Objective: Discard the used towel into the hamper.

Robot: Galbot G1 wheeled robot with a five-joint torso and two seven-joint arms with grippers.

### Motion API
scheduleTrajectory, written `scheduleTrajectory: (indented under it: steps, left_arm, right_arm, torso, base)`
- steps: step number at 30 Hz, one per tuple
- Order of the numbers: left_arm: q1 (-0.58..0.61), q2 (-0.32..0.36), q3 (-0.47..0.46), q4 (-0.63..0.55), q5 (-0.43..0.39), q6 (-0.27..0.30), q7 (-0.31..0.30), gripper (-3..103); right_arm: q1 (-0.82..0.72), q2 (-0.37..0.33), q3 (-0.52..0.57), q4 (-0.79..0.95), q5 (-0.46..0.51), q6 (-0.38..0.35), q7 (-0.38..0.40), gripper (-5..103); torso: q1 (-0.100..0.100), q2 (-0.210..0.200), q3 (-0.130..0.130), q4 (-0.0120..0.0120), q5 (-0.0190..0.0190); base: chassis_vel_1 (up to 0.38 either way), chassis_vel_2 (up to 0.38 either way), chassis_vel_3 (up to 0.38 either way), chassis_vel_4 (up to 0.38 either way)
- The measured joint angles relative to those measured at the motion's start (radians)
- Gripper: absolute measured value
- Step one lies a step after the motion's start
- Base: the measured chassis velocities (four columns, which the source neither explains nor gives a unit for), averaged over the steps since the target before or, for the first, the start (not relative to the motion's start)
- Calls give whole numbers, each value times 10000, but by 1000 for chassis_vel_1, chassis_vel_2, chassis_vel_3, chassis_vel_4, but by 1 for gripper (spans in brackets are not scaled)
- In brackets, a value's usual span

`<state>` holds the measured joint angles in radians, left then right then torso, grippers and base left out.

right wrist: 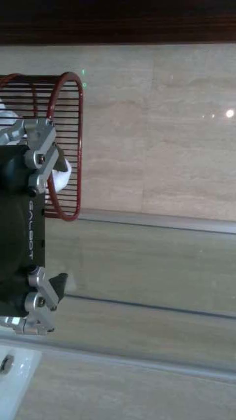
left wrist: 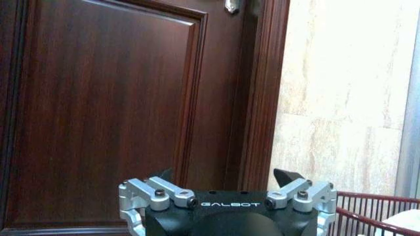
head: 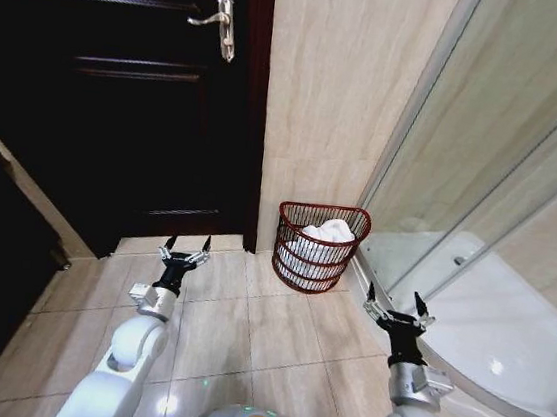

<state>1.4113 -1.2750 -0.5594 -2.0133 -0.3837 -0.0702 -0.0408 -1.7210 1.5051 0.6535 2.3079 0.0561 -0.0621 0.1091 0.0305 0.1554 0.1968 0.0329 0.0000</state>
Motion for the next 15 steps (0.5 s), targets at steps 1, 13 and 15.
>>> scheduleTrajectory:
  steps: [1,13,15]
  left_arm:
    - [-3,0,8,0,7,0,0,100]
    - [-92,-55,207,-1,114,25,-11,100]
    - [-99,-42,208,-1,124,36,-21,100]
  right_arm:
    - [-16,0,21,-3,18,5,0,100]
    - [-196,-57,224,-27,236,119,10,100]
    - [-192,-72,227,-31,253,120,10,100]
  torso:
    - [1,1,1,0,0]
    - [5,18,13,0,0]
    - [6,20,14,0,0]
  base:
    - [0,0,0,0]
    - [0,0,0,0]
    - [0,0,0,0]
